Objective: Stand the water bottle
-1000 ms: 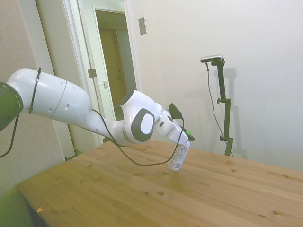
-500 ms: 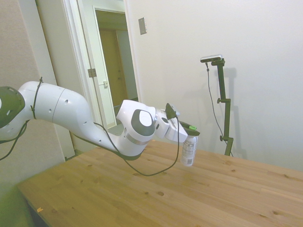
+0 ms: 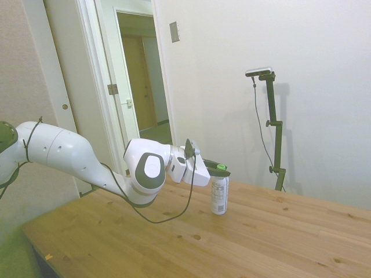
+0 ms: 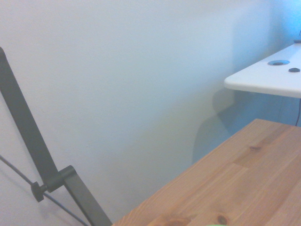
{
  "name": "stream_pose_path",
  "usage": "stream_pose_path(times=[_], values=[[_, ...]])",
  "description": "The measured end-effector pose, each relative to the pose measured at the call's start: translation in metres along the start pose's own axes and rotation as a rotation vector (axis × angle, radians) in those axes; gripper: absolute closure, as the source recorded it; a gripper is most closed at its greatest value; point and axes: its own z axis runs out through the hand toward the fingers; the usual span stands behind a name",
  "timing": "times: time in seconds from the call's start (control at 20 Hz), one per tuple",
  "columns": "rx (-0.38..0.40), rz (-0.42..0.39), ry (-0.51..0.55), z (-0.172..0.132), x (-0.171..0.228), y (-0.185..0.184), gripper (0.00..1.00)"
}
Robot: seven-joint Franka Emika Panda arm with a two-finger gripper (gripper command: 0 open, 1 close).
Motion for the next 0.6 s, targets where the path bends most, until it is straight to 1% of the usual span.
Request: stream_pose_path(times=[0.05,0.6], values=[[0.000,-0.004,0.000,0.0000,0.0000,0.0001,0.00],[-0.004,-0.036,-0.009,-0.0007,-0.0015,0.0005,0.00]])
